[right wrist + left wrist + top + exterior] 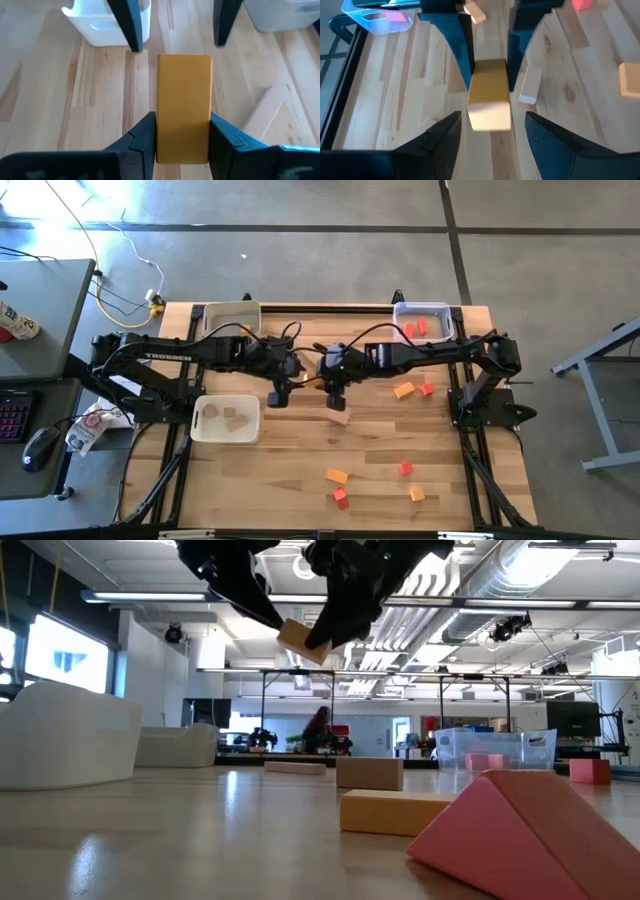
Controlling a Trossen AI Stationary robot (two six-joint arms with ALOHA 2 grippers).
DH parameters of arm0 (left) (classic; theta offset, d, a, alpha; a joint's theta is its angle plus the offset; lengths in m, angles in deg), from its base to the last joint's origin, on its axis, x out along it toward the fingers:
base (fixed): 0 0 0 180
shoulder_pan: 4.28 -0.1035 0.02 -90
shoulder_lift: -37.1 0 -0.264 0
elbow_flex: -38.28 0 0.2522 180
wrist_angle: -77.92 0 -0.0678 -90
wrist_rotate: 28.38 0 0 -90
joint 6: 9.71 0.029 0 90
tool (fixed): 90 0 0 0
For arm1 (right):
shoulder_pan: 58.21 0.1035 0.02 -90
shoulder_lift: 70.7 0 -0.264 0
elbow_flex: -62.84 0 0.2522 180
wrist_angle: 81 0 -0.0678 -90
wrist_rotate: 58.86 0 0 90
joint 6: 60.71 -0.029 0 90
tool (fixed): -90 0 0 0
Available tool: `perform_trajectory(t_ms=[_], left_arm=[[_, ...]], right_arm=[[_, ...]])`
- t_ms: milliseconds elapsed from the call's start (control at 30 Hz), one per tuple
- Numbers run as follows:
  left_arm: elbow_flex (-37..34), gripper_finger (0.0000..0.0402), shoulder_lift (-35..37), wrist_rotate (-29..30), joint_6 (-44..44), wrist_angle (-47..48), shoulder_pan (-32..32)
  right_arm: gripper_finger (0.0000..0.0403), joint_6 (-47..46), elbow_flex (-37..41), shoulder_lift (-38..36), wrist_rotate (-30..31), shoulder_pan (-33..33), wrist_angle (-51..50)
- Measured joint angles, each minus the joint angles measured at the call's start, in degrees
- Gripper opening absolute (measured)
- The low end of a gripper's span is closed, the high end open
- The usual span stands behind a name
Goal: Sort & place blocks by color
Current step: Put the yellow block into the gray bin
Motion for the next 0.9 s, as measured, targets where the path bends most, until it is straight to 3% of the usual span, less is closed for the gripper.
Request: perform_trajectory(t_ms=[600, 900], left_arm=[[0.0, 0.0200, 0.0, 0.4, -6.4, -0.3, -0.1], [0.0, 0.0104, 0.0, -3.4, -8.0, -1.3, -0.2]], right_arm=[[0.0106, 2.6, 0.0, 0.0, -0.3, 0.1, 6.1], [0.0108, 2.5, 0.0, 0.0, -0.6, 0.1, 6.0]])
